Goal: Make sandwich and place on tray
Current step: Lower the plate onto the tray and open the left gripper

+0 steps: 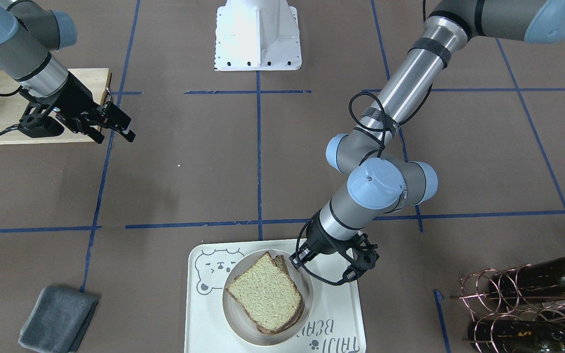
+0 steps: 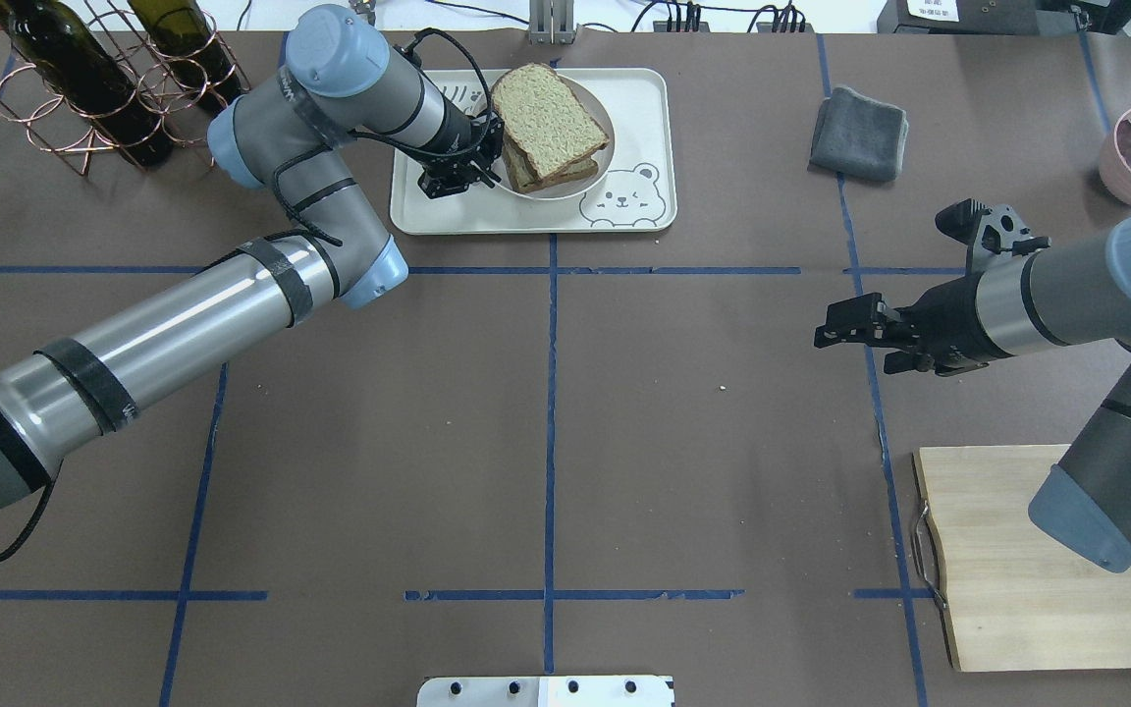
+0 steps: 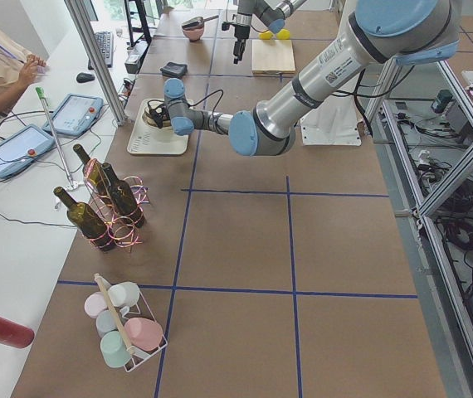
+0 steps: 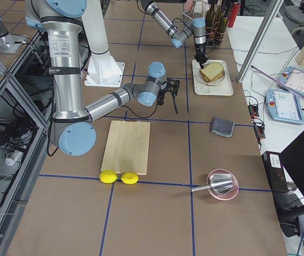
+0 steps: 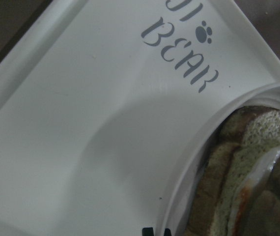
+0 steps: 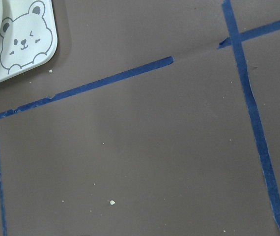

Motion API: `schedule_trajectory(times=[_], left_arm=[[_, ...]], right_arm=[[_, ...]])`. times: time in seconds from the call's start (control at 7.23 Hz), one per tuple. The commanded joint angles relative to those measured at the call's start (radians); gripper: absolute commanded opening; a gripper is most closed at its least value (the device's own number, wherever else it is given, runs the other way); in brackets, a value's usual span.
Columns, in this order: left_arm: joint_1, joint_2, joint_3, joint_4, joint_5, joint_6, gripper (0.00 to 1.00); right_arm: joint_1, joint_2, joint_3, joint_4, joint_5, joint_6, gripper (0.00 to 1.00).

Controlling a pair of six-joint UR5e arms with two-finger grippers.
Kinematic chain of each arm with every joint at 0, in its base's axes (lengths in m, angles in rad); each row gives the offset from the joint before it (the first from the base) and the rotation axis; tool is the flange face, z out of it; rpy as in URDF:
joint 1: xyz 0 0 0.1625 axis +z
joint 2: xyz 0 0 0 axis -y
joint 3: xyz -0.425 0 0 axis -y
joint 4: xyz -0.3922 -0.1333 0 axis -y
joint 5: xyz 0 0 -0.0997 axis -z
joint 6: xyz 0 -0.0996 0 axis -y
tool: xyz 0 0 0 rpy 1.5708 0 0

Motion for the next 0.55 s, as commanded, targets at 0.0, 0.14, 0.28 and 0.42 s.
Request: schedule_trajectory(times=[0.0, 0.14, 0.28, 0.42], left_arm=[[0.023, -0.001, 0.010, -0.038, 0.020, 0.001, 0.59], [0.023, 0.003, 0.006, -0.038, 0.020, 0.004, 0.60], [0.018, 0.010, -0.022, -0.037, 0.020, 0.002, 0.60], [0.004, 0.046, -0.096, -0.031, 0.016, 0.007, 0.60]], right_arm=[[0.000, 0.001, 0.000, 0.000, 0.002, 0.002, 1.00], [0.000, 0.001, 0.000, 0.002, 0.000, 0.002, 1.00], [0.000, 0.002, 0.000, 0.002, 0.000, 0.002, 1.00], [0.000, 0.004, 0.000, 0.002, 0.000, 0.002, 1.00]])
